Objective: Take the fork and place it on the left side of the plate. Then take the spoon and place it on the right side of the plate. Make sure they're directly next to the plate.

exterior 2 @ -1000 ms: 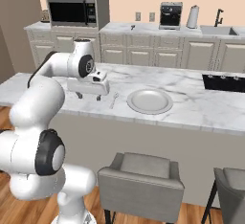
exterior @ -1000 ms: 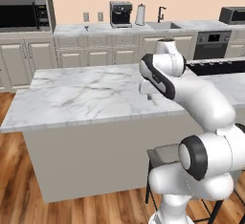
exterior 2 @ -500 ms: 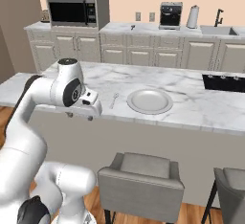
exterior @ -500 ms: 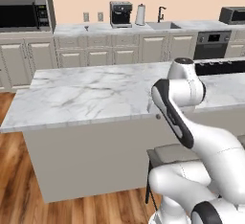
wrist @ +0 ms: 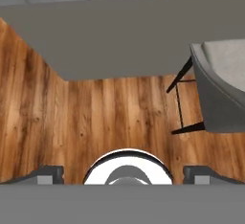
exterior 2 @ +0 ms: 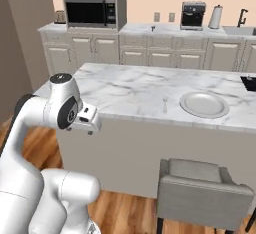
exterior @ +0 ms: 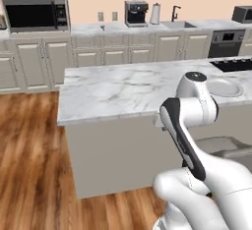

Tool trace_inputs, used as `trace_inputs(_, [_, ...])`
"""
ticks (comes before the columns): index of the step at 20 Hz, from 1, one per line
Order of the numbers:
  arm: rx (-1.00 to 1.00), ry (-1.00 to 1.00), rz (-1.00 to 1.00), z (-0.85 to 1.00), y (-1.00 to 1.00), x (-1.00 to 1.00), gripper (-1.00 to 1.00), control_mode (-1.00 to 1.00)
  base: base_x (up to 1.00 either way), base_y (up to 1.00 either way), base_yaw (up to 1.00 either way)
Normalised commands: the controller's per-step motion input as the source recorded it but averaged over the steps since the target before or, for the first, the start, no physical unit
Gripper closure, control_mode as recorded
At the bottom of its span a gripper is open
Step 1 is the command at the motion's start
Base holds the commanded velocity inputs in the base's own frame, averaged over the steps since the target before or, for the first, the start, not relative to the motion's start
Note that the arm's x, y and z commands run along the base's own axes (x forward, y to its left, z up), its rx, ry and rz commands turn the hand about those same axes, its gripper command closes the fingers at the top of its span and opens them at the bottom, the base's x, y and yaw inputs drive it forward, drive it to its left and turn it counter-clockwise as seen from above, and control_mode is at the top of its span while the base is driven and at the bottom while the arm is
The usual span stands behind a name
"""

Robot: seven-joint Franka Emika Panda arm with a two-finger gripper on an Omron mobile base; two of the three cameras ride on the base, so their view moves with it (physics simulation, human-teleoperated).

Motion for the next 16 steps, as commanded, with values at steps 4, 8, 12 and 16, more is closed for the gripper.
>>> trace_inputs(4, [0.00, 0.00, 0.00, 0.00, 0.00, 0.00, -1.00, 1.00, 0.00, 1.00, -0.08])
trace_inputs(8, [0.00, 0.00, 0.00, 0.00, 0.00, 0.00, -1.00, 1.00, 0.00, 1.00, -0.07])
trace_inputs(12, [0.00, 0.00, 0.00, 0.00, 0.00, 0.00, -1.00, 1.00, 0.02, 1.00, -0.08])
trace_inputs(16, [0.00, 0.00, 0.00, 0.00, 0.00, 0.00, -1.00, 1.00, 0.19, 1.00, -0.11])
